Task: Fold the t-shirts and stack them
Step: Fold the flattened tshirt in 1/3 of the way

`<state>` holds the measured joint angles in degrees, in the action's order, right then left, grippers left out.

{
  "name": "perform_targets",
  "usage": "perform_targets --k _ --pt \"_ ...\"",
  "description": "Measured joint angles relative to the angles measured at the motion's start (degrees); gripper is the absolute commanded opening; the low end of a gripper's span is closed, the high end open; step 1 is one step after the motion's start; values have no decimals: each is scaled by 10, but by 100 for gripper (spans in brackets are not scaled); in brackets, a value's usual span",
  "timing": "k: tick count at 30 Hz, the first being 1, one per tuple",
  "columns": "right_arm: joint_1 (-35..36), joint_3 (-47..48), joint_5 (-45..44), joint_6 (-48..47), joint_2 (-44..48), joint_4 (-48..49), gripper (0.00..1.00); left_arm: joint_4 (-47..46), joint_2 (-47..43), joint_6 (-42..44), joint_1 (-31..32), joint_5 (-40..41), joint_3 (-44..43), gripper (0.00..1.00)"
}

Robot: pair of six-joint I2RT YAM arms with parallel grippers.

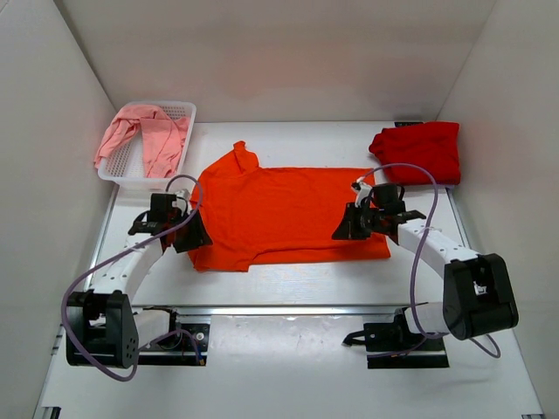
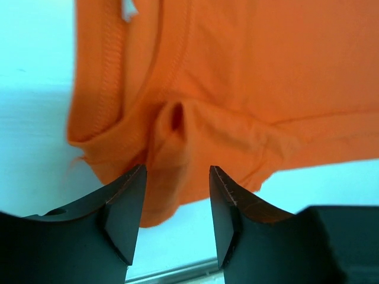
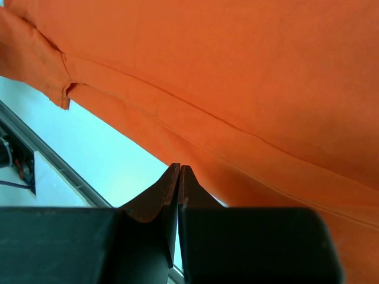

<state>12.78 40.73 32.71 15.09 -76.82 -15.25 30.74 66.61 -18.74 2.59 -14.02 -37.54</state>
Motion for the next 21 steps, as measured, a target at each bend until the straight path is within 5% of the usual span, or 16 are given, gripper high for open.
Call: perform_targets --k 5,8,11,21 --pt "-25 -8 11 8 2 7 1 17 1 3 25 -2 5 56" --pt "-31 -8 10 7 9 7 2 24 5 2 27 -1 6 44" --pt "-40 -8 11 2 12 7 1 25 13 4 31 -3 6 0" --pt "-117 -16 7 -3 12 5 0 11 7 -8 17 5 -22 0"
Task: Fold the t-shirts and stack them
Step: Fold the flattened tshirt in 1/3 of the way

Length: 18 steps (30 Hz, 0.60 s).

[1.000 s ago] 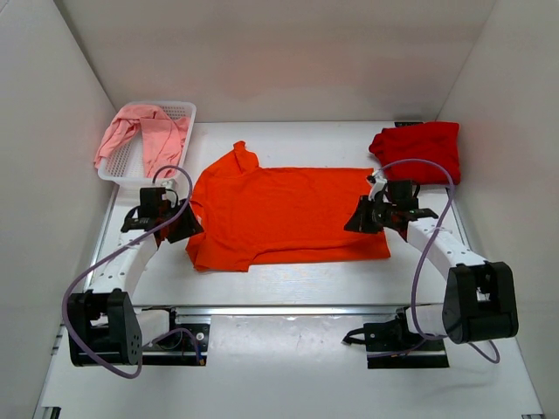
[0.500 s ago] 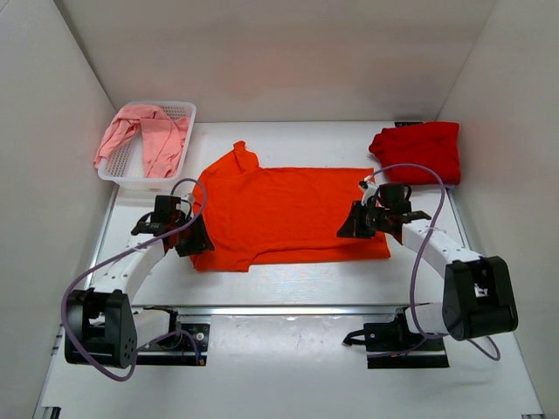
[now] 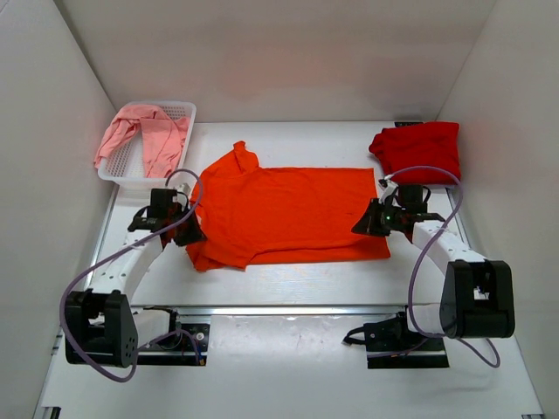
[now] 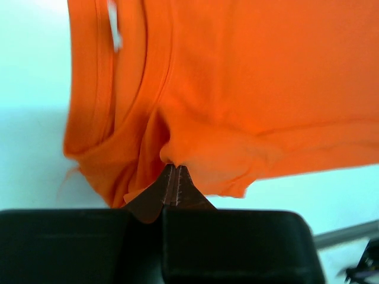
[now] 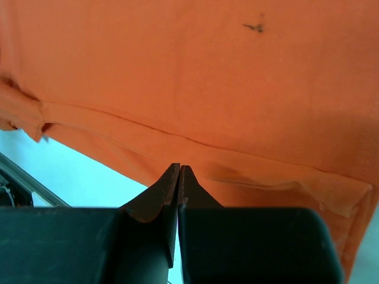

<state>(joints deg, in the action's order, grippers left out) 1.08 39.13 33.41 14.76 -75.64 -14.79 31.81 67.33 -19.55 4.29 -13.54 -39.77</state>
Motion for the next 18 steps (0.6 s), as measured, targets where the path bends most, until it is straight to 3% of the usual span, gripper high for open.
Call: perform_targets --k 11,18 --pt "-27 -14 -1 0 0 3 0 -88 13 -38 -16 11 -29 0" --pt "-26 -20 -4 0 0 5 0 -145 85 -62 -23 14 -33 0"
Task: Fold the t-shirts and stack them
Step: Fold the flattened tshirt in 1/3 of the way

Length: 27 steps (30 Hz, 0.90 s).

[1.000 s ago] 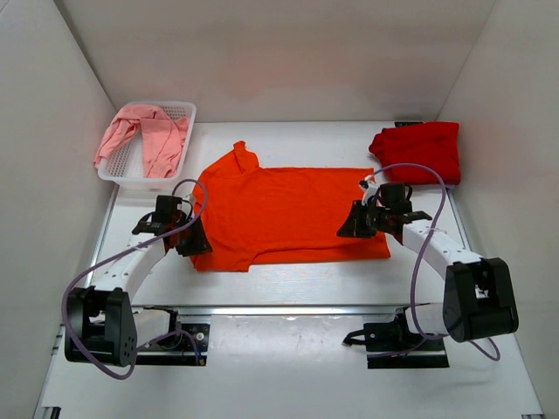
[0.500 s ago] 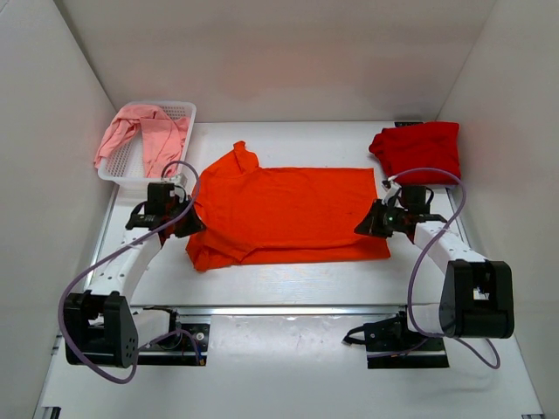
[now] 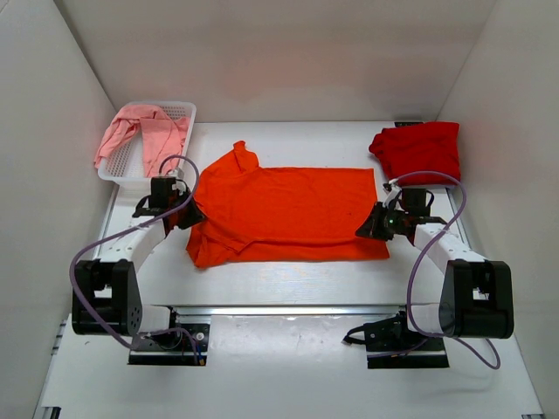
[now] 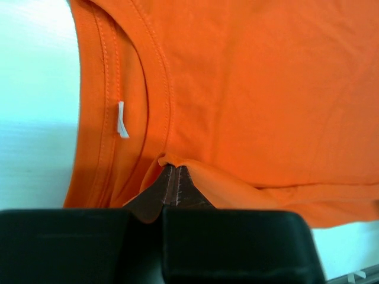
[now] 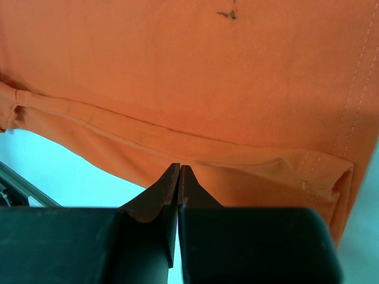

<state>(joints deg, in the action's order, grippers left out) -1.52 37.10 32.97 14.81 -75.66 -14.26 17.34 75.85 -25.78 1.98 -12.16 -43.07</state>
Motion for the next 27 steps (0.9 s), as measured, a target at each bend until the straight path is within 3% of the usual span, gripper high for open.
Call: perform_targets --k 16,17,18,22,27 --pt "-1 -3 -56 7 -41 -14 0 -57 107 -7 10 -23 -77 0" --pt "-1 -3 -61 7 -46 -17 0 -58 108 -6 10 -23 -77 7" --pt "-1 -3 -66 7 -51 -19 0 -56 112 -3 9 -23 -80 23" --pt "-1 -1 -79 10 -77 -29 0 -47 149 8 -2 -38 -104 44" --pt "-8 23 -80 16 -100 -49 0 -11 167 25 2 -33 -120 49"
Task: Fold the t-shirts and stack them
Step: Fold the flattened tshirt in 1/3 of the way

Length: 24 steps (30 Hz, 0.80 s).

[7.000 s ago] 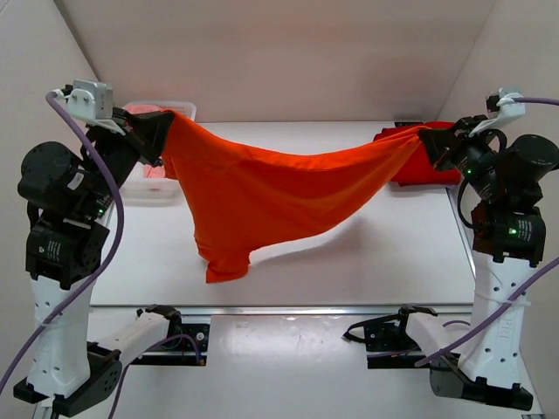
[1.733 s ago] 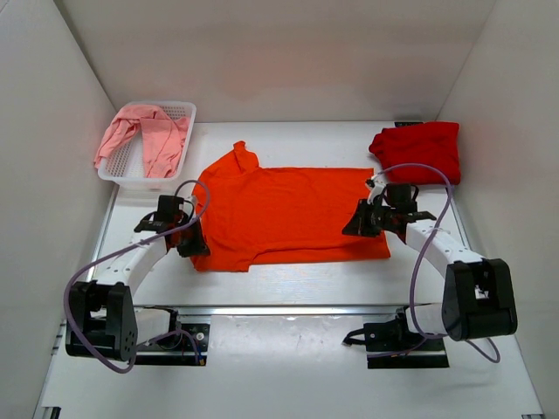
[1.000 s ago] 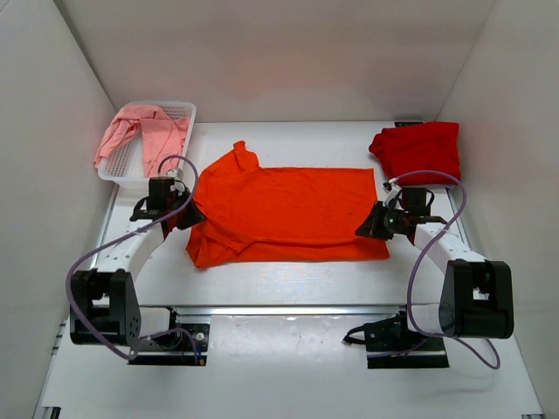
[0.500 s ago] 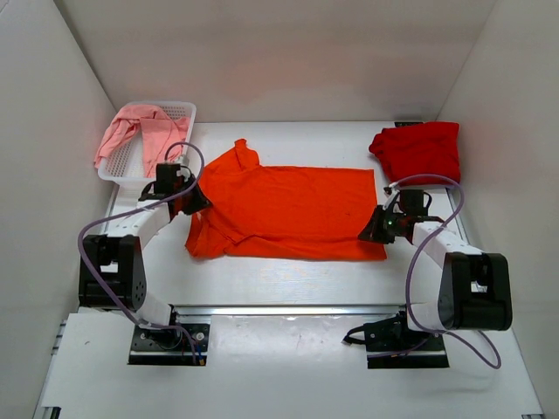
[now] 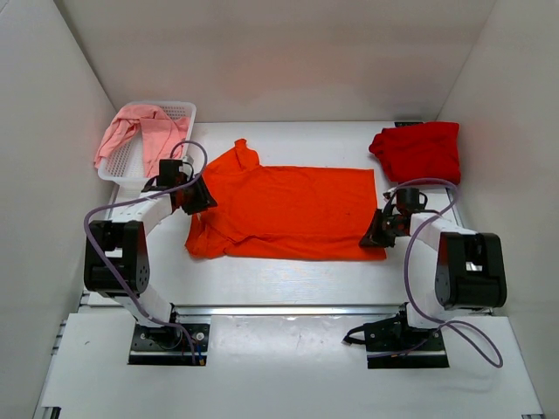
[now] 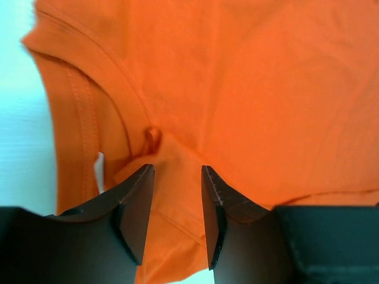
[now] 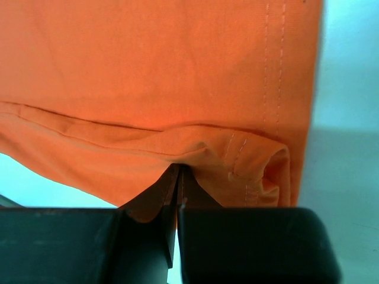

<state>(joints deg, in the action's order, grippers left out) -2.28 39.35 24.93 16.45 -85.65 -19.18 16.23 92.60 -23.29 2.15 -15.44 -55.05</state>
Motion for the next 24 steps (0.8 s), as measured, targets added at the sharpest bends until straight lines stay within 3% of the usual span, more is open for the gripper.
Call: perform_targets --k 12,24 --pt "14 100 -67 0 -62 -127 0 61 -21 31 9 15 -49 53" --pt "-9 103 -87 -38 -58 -164 0 108 17 63 85 43 -37 44"
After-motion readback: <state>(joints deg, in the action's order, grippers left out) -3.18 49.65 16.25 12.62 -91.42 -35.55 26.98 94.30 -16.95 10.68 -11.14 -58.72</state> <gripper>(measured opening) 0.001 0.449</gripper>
